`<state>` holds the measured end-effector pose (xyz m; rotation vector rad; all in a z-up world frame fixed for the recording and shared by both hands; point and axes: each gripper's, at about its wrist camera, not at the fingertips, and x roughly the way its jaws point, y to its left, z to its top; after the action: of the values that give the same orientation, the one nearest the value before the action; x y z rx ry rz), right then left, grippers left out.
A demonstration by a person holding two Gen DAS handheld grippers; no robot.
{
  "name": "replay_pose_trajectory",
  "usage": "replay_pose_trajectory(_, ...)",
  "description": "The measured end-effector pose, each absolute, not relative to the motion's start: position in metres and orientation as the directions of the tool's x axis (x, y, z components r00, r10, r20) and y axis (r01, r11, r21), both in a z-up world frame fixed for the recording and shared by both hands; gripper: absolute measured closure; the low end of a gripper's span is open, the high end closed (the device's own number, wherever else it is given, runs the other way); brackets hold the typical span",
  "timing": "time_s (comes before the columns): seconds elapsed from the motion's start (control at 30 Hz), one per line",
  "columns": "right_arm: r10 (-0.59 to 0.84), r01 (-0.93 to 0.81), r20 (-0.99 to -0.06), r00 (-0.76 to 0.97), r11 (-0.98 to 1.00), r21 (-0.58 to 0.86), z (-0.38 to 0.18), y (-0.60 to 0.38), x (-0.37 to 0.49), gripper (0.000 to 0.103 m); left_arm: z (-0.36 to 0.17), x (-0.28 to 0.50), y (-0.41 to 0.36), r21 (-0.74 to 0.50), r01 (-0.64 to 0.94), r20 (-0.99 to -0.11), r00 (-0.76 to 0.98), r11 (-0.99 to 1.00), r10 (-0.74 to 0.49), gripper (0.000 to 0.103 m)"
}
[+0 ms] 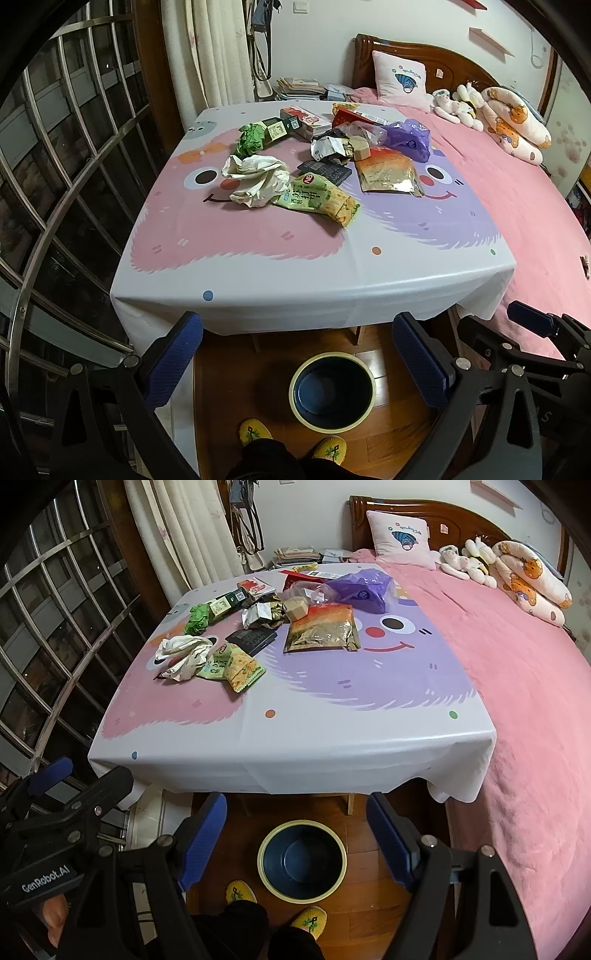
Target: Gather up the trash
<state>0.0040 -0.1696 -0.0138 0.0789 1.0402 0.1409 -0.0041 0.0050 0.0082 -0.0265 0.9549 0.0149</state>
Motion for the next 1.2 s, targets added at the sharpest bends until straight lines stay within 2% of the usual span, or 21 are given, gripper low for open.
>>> replay_pose_trajectory(1.2, 0.190, -0.098, -0.847, 0.496, 0.982, 0.163, -0.014, -0.173, 0.015, 0.026, 0.016, 0.007, 0.008, -0.008, -0.048, -0.814, 0.581, 0.999, 0.022, 0.001)
